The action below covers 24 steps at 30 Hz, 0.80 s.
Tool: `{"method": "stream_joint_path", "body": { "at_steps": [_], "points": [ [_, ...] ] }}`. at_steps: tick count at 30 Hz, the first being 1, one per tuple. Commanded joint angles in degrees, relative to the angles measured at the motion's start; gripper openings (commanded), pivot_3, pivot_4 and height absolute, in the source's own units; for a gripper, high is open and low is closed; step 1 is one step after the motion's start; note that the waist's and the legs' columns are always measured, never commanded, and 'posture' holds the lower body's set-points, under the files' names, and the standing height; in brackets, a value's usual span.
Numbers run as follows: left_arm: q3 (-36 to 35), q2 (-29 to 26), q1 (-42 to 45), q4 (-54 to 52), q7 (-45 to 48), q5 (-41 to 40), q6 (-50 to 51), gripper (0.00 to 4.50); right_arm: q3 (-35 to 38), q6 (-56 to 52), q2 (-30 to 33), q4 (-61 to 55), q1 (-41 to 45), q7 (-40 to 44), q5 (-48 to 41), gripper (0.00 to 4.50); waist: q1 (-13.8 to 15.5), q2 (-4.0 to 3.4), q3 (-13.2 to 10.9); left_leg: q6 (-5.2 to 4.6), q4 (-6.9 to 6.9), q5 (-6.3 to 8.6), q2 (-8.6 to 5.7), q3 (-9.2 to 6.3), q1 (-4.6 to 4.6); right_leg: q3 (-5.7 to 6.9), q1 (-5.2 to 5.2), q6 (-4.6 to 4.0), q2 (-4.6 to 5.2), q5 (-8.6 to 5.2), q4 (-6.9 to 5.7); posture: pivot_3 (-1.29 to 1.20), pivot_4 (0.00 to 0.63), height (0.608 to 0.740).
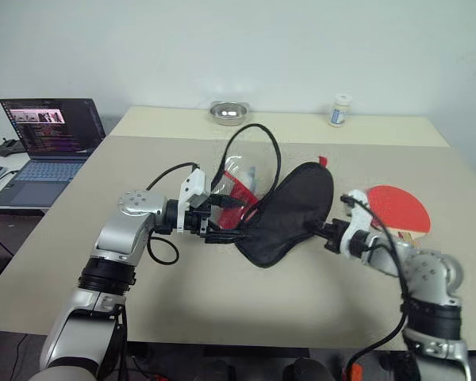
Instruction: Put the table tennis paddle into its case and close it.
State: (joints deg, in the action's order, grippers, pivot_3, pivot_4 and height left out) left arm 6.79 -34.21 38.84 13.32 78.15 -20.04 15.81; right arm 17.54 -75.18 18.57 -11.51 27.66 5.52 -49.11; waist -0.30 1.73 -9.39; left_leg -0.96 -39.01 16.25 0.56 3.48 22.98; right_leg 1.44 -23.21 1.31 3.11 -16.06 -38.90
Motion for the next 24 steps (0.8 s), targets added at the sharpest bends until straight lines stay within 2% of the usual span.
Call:
{"method": "stream_joint_path", "body": {
  "at_steps": [1, 10, 15, 24],
  "points": [
    [-0.9, -0.3, -0.5, -3.3, -0.4, -0.5, -0.5, 4.35, 1.7, -3.3, 5.4, 0.2, 1.9, 4.2, -1.9, 0.01, 0.0, 0.0, 0.0, 0.0, 0.02, 0.0, 0.0, 0.0, 0.0, 0.0, 0.0, 0.0, 0.0, 0.0, 0.01, 0.0, 0.15, 0.74],
    [-1.2, -0.8, -2.0, -4.8, -1.1, -0.7, -0.2, 4.35, -1.5, -8.1, 17.7, 4.7, 3.9, 13.8, -1.1, 0.01, 0.0, -0.01, 0.0, -0.01, 0.07, 0.01, 0.02, 0.0, 0.0, 0.01, -0.01, -0.05, -0.01, -0.03, 0.03, 0.0, 0.15, 0.74],
    [-0.6, -0.6, -2.9, -5.6, -1.2, -0.6, -0.3, 4.35, -8.7, -6.1, 25.2, 10.8, 7.1, 21.3, 2.8, 0.01, 0.0, -0.01, 0.0, -0.03, 0.07, 0.02, 0.01, 0.01, 0.01, 0.0, 0.0, -0.05, 0.0, -0.03, 0.06, 0.0, 0.15, 0.74],
    [-0.1, -0.4, -3.2, -5.0, -0.9, 0.0, -1.2, 4.35, -15.6, 4.6, 24.3, 26.4, 17.1, 26.0, 13.7, 0.01, 0.0, -0.01, 0.0, -0.04, 0.07, 0.02, 0.02, 0.02, 0.02, 0.01, -0.01, -0.05, -0.01, -0.03, 0.07, 0.0, 0.15, 0.74]
  ]
}}
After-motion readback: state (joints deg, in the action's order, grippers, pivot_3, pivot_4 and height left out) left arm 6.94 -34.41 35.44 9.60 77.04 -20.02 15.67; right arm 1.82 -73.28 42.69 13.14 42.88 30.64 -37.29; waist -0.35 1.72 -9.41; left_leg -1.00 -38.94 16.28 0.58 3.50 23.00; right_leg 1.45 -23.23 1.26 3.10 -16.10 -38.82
